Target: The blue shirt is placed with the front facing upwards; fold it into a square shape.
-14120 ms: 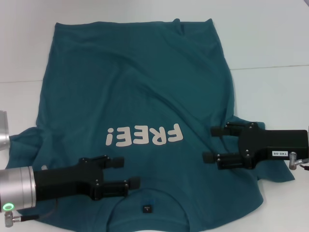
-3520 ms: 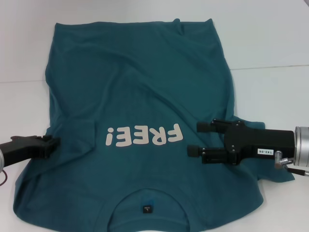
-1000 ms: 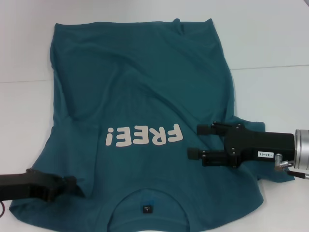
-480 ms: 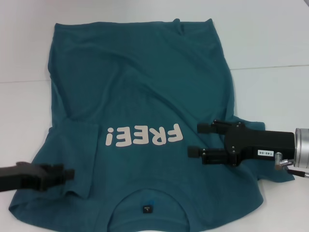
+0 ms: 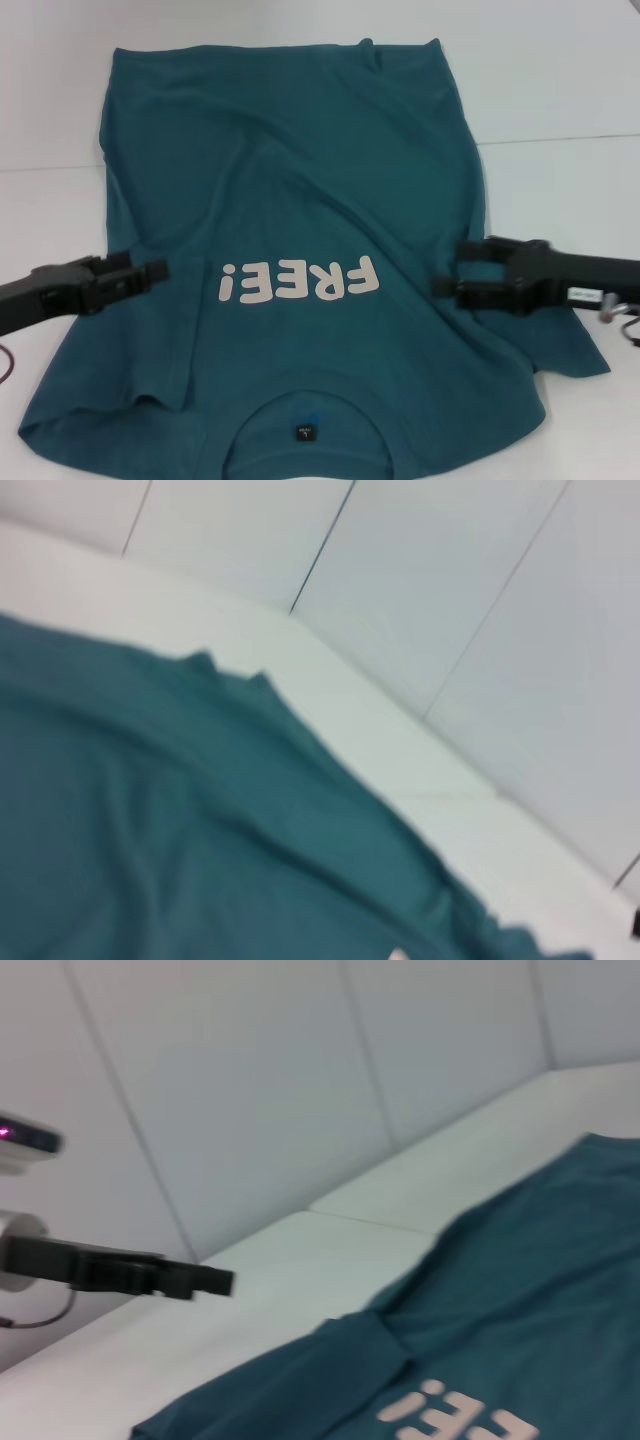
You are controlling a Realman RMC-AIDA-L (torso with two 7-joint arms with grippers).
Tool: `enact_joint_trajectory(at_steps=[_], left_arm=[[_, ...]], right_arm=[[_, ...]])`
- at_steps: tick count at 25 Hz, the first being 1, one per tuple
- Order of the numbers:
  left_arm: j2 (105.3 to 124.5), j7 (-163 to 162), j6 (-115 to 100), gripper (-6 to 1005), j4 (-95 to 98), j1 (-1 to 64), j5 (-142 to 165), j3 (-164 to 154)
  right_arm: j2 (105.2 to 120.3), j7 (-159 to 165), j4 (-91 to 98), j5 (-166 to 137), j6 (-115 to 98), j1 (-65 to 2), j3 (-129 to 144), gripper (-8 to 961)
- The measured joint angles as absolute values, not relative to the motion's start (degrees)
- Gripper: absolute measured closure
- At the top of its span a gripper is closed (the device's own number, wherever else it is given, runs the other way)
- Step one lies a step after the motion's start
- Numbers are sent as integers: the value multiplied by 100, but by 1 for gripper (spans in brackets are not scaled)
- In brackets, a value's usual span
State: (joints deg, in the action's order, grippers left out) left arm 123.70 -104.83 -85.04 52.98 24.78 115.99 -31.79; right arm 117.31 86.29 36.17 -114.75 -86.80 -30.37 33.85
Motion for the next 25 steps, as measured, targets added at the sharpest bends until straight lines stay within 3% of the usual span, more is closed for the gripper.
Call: enact_joint_trajectory(at_steps=[5, 15, 25], left_arm=[[12370, -10297, -8491, 204, 4922, 2578, 11150, -3191], [12392, -10009, -8277, 106, 4594, 2702, 11068, -3349], [12385, -9950, -8194, 108, 4568, 2677, 11071, -3355]], right_arm=[[11579, 9514, 4073, -11564, -8583, -2842, 3389, 119], [11488, 11371, 4816, -12424, -8273, -2649, 3212, 123], [11453, 11935, 4820, -12968, -7925, -2573, 2912, 127]])
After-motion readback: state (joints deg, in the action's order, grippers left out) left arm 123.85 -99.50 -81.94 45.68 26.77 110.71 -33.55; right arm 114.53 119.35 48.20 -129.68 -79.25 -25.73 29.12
